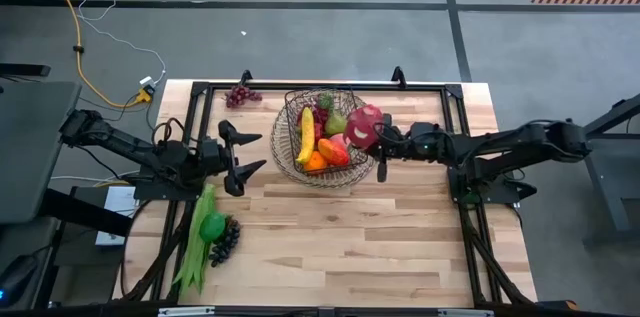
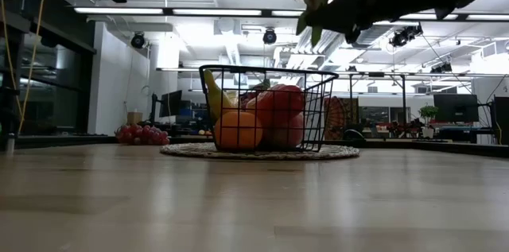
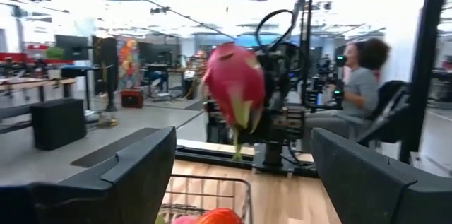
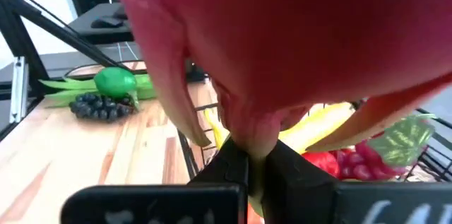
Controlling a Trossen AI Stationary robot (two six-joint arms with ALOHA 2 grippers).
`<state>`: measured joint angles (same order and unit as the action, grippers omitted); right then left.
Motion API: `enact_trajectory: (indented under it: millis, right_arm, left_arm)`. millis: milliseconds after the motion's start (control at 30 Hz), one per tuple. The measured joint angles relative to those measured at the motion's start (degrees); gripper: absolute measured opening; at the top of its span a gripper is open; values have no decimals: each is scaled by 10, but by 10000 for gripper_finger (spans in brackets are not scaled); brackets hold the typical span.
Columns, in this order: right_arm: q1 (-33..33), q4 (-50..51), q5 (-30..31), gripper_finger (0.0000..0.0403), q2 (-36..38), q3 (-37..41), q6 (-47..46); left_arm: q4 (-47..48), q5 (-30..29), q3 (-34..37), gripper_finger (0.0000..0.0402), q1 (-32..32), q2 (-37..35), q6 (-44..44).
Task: Build produce basket
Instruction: Put the pink dragon fruit into the black wire basket
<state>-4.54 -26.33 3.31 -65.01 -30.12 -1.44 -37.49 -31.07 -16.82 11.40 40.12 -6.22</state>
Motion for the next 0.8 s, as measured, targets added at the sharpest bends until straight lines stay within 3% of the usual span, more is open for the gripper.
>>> enact_trajectory:
  millis: [633, 800]
  right_arm:
    - [-5, 0, -9, 0, -4, -9, -11]
    - [15, 17, 16, 0, -4, -9, 63]
  left_arm:
    - [-1, 0, 0, 314, 0, 0, 0]
    - [-1, 0, 0, 314, 0, 0, 0]
